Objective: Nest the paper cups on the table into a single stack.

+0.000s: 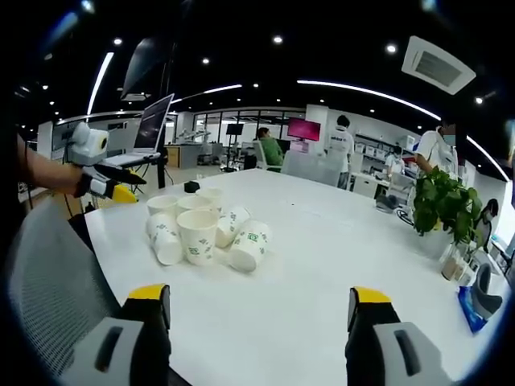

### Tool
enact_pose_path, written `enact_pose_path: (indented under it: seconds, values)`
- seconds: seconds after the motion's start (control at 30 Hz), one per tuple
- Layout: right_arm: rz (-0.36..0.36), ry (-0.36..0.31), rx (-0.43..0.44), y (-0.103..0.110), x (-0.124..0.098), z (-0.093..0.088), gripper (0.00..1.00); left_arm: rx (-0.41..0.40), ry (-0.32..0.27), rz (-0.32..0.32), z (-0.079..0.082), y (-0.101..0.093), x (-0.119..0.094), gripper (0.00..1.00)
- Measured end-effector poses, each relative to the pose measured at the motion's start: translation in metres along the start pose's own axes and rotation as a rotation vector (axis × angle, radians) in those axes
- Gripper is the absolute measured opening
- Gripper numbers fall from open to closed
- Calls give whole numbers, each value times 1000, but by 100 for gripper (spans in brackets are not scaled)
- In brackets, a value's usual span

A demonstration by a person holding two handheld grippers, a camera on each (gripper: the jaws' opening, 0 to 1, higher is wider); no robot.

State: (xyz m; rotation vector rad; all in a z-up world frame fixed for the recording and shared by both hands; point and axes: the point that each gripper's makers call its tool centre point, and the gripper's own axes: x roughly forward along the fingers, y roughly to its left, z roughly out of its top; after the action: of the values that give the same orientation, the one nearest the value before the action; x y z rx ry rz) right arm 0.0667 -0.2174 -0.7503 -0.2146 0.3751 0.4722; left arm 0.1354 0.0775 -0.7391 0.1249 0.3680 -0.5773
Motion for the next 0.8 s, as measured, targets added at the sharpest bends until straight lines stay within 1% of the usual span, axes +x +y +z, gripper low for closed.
enact_pose_path:
  seconds: [0.23,0.47,0.63,0.73,0.8]
  values:
    - [-4,1,-2,-1,0,0,92,-25,-6,25,5,11,9,62]
    - [-10,1,-6,-2,0,0,92,-68,-4,41,5,17,17,58]
    - [-8,5,-10,-1,0,0,92,-92,6,51,2,24,24,53]
    - [-9,6,-14,-2,0,0,92,-94,10,56,-2,30,28,51]
    - [-11,6,-15,-2,0,0,92,-90,17,58,-2,30,31,50]
